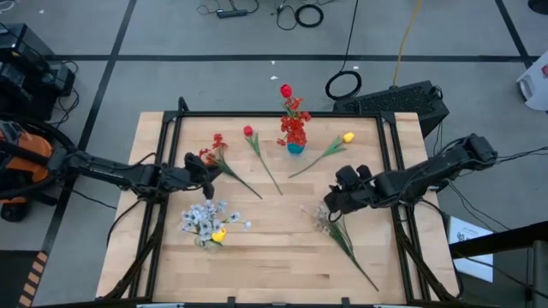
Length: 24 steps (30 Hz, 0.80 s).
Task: Sort flowers into vase by color
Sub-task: Put the orange flowers into the blue vase
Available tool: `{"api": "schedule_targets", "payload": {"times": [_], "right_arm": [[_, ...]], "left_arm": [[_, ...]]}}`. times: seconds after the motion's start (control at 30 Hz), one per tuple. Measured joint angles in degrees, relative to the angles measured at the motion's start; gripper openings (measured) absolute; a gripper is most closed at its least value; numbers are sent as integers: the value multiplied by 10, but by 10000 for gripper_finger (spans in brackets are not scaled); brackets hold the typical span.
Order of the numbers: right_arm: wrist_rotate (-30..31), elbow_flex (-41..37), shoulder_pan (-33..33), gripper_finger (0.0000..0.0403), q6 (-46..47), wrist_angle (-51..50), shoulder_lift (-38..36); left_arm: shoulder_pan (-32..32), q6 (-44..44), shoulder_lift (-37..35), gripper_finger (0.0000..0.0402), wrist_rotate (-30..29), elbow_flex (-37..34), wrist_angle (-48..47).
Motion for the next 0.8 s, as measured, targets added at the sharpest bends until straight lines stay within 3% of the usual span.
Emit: {"api": "schedule_targets", "payload": {"times": [0.2, 0.3, 0.53, 0.8], "right_arm": [[-8, -3, -27, 139, -30, -46, -4], [-22, -30, -44, 139, -49, -41, -14], [-72, -128, -76, 139, -133, 92, -92], [-78, -148, -110, 139, -193, 107, -156]], "left_arm": [[0, -26, 35, 177, -79, 0, 36], [0, -28, 51, 201, -82, 0, 68], [0, -32, 124, 205, -77, 26, 149], [16, -107, 287, 205, -94, 150, 115]]}}
